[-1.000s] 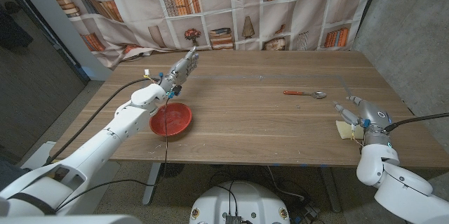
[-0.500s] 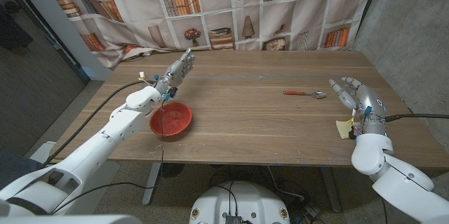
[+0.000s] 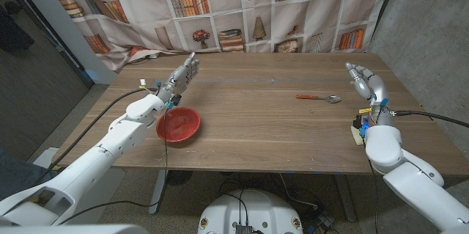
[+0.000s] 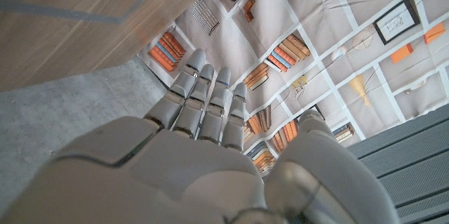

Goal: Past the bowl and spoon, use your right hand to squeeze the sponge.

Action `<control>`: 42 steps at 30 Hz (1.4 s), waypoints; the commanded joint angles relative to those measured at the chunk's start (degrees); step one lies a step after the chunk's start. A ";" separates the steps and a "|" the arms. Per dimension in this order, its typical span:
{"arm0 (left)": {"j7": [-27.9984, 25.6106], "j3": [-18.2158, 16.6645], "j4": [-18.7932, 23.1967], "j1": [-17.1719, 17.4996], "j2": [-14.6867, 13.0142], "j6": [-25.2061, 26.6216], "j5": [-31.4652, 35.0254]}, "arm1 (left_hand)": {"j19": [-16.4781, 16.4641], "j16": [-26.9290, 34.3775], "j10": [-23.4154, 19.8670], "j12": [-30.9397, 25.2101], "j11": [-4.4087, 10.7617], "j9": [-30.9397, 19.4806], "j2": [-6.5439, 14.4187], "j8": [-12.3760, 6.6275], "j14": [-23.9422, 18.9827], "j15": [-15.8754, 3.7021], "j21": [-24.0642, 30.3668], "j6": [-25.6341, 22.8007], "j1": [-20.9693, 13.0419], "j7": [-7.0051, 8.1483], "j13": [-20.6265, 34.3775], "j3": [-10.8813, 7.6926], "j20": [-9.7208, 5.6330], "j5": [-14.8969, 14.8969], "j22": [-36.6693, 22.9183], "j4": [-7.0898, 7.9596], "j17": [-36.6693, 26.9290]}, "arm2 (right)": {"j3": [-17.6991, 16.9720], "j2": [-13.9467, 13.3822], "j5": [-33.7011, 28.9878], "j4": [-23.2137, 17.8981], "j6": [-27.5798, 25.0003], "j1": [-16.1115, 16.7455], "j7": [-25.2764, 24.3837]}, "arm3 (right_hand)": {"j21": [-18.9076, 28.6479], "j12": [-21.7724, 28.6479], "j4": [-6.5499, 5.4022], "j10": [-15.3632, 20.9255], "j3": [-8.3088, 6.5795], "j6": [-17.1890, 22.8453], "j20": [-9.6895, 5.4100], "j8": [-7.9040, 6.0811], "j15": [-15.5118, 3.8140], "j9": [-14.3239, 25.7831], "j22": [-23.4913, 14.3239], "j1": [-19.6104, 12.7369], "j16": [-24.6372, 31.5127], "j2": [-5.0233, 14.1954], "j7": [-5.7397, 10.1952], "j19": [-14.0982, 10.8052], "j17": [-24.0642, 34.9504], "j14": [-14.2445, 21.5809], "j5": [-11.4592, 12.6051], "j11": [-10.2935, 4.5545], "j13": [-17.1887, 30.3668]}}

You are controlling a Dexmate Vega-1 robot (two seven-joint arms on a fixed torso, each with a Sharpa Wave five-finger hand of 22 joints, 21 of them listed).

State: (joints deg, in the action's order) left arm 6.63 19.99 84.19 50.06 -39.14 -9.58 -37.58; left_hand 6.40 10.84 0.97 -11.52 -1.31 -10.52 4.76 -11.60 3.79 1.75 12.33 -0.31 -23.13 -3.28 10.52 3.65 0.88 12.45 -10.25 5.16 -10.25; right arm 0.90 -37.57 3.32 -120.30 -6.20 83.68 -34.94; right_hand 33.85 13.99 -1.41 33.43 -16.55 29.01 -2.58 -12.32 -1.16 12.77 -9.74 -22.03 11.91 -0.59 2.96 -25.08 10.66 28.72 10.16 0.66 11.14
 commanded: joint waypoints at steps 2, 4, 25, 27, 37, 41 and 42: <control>-3.25 -2.36 2.54 3.98 -0.20 -3.73 -0.10 | -1.09 0.32 -0.83 -0.60 -0.01 -0.22 0.26 0.15 -0.70 0.03 0.71 -0.41 -0.08 -0.05 0.26 0.24 -0.34 0.01 -0.29 0.05 -0.24 | -0.31 3.65 17.44 10.41 17.34 -6.81 13.65 | -0.71 -0.24 0.02 -0.66 -0.48 0.80 -0.67 -0.22 0.85 -0.10 -0.34 0.17 -0.48 0.88 0.13 -0.18 0.13 -0.99 -0.08 0.87 -0.05; -3.76 -2.72 3.03 4.39 -0.23 -4.12 -0.04 | -1.13 0.33 -0.96 -0.64 0.06 -0.22 0.27 0.15 -0.78 0.01 0.71 -0.41 -0.10 -0.03 0.26 0.25 -0.35 0.01 -0.28 0.05 -0.24 | -0.59 3.16 19.92 10.76 17.28 -7.27 15.42 | -1.36 -0.77 -0.12 -1.84 -0.27 0.27 -0.59 0.10 1.10 -0.20 -0.36 0.68 -0.85 0.93 -0.19 0.64 0.20 -2.02 -0.13 1.22 -0.06; -3.39 -3.50 3.42 4.20 -1.07 -4.15 -0.04 | -2.27 0.27 -1.75 -0.69 0.00 -0.21 0.48 0.21 -1.53 -0.14 0.89 -0.45 -0.43 -0.22 0.25 0.35 -0.33 -0.06 -0.22 -0.06 -0.22 | 3.52 1.45 33.16 19.66 20.10 -14.39 27.14 | -3.42 -1.17 -0.95 -2.78 1.18 -2.49 -0.31 1.13 2.07 -0.66 -0.40 3.58 -0.96 0.71 -4.10 1.50 0.37 -3.87 -0.01 3.57 -0.04; -3.34 -3.51 3.50 4.08 -1.20 -3.83 -0.11 | -2.20 0.08 -1.27 -0.44 -0.48 -0.21 0.56 0.33 -1.23 0.39 0.79 -0.16 -0.50 -0.31 0.25 0.38 -0.01 -0.08 -0.21 -0.07 -0.22 | 3.99 1.26 33.49 20.09 20.12 -14.80 27.37 | -3.47 -1.16 -0.99 -2.76 1.24 -2.64 -0.30 1.17 2.12 -0.67 -0.40 3.69 -0.93 0.67 -4.28 1.48 0.38 -3.84 -0.01 3.60 -0.04; -4.14 -3.85 4.36 4.17 -1.40 -3.71 0.16 | -2.07 -0.01 -1.00 -0.27 -1.04 -0.22 0.68 0.61 -1.14 0.73 0.61 0.68 -0.60 -0.55 0.26 0.44 0.20 -0.11 -0.20 -0.08 -0.25 | 5.81 0.75 33.97 21.76 20.78 -16.26 27.44 | -3.93 -1.24 -1.16 -2.92 1.61 -2.99 -0.33 1.23 2.41 -0.75 -0.40 4.30 -0.97 0.48 -4.85 1.81 0.38 -4.16 0.05 3.95 -0.04; -5.12 -4.15 5.35 4.61 -1.77 -3.32 0.52 | -1.88 -0.04 -1.01 -0.27 -0.95 -0.22 0.71 0.61 -1.09 0.73 0.51 0.73 -0.63 -0.52 0.27 0.46 0.36 -0.12 -0.20 -0.08 -0.25 | 6.20 0.65 34.01 22.37 21.17 -16.62 27.23 | -4.01 -1.26 -1.20 -2.97 1.69 -2.94 -0.31 1.19 2.45 -0.77 -0.40 4.43 -0.96 0.46 -4.88 1.80 0.38 -4.18 0.06 3.92 -0.05; -5.19 -4.17 5.41 4.63 -1.76 -3.34 0.56 | -1.85 -0.04 -1.00 -0.26 -0.98 -0.22 0.72 0.61 -1.10 0.74 0.49 0.74 -0.64 -0.54 0.27 0.47 0.39 -0.12 -0.20 -0.08 -0.25 | 6.24 0.64 34.17 22.42 21.23 -16.66 27.23 | -4.03 -1.27 -1.21 -2.99 1.71 -2.88 -0.31 1.16 2.49 -0.77 -0.40 4.47 -0.95 0.45 -4.92 1.80 0.38 -4.18 0.07 3.92 -0.05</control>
